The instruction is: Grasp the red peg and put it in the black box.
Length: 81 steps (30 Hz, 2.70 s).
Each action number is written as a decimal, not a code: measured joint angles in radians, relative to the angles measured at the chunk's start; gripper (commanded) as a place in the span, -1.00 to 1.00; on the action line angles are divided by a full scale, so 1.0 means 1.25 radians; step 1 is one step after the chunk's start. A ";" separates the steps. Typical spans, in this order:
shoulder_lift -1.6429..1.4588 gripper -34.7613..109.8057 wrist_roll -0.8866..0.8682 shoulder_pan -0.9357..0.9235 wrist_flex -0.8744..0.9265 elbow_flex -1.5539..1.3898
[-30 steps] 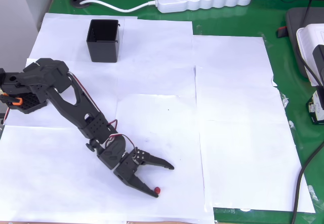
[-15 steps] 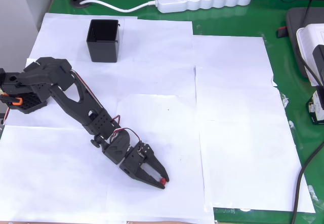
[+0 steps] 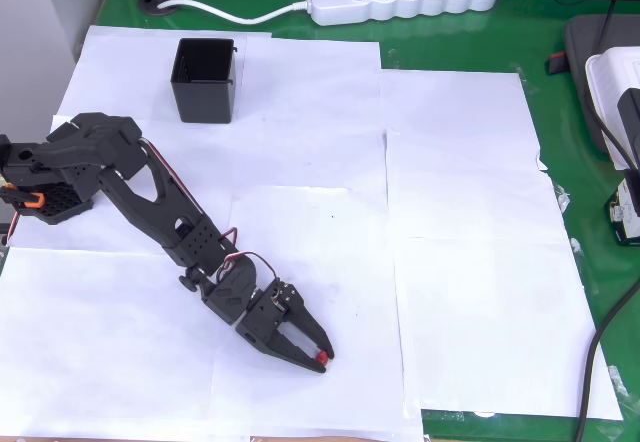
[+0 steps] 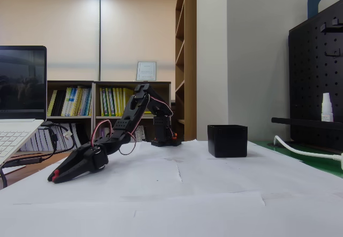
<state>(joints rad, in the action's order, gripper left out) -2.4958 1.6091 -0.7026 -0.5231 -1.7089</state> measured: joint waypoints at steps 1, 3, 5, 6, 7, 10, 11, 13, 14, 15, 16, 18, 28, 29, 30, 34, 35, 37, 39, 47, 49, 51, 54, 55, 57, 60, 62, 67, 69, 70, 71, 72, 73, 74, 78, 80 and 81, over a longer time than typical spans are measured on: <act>0.000 -0.52 0.000 0.000 0.000 0.000; 0.000 -0.52 0.000 0.000 0.000 0.000; 0.004 -0.52 0.000 0.000 0.000 0.000; 0.012 -0.52 -0.004 0.000 0.000 0.000; 0.018 -0.52 -0.010 0.000 0.001 0.000; 0.037 -0.52 -0.026 0.002 0.031 0.004; 0.048 -0.52 -0.029 0.007 0.054 0.005; 0.080 -0.52 -0.042 0.017 0.104 0.006; 0.096 -0.52 -0.053 0.021 0.134 0.006; 0.114 -0.52 -0.060 0.029 0.162 0.007; 0.135 -0.52 -0.071 0.042 0.190 0.007; 0.175 -0.52 -0.093 0.070 0.259 0.007; 0.453 -0.52 -0.256 0.301 0.832 -0.239; 0.482 -0.52 -0.280 0.329 0.896 -0.274; 0.512 -0.52 -0.301 0.358 0.963 -0.310; 0.639 -0.52 -0.358 0.475 1.199 -0.410; 0.670 -0.52 -0.372 0.503 1.259 -0.431; 0.729 -0.52 -0.399 0.557 1.382 -0.474; 0.779 -0.52 -0.426 0.615 1.481 -0.518; 0.870 -0.52 -0.485 0.839 1.776 -0.626; 0.873 -0.52 -0.498 0.877 1.829 -0.626; 0.873 -0.52 -0.517 0.898 1.859 -0.606; 0.873 -0.52 -0.524 0.942 1.875 -0.542; 0.873 -0.52 -0.529 0.957 1.875 -0.520; 0.873 -0.52 -0.539 0.987 1.874 -0.477; 0.873 -0.52 -0.541 1.026 1.869 -0.399; 0.873 -0.52 -0.561 1.048 1.858 -0.344; 0.865 -0.52 -0.598 1.112 1.868 -0.292; 0.853 -0.52 -0.600 1.130 1.868 -0.270; 0.846 -0.52 -0.600 1.139 1.868 -0.264; 0.842 -0.52 -0.606 1.146 1.871 -0.260; 0.834 -0.52 -0.615 1.154 1.871 -0.260; 0.826 -0.52 -0.622 1.158 1.873 -0.260; 0.819 -0.52 -0.632 1.160 1.875 -0.260; 0.794 -0.52 -0.660 1.155 1.878 -0.254; 0.787 -0.52 -0.668 1.156 1.878 -0.247; 0.780 -0.52 -0.670 1.155 1.878 -0.239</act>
<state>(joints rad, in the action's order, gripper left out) -1.5202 0.7716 0.7409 1.8239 -2.0080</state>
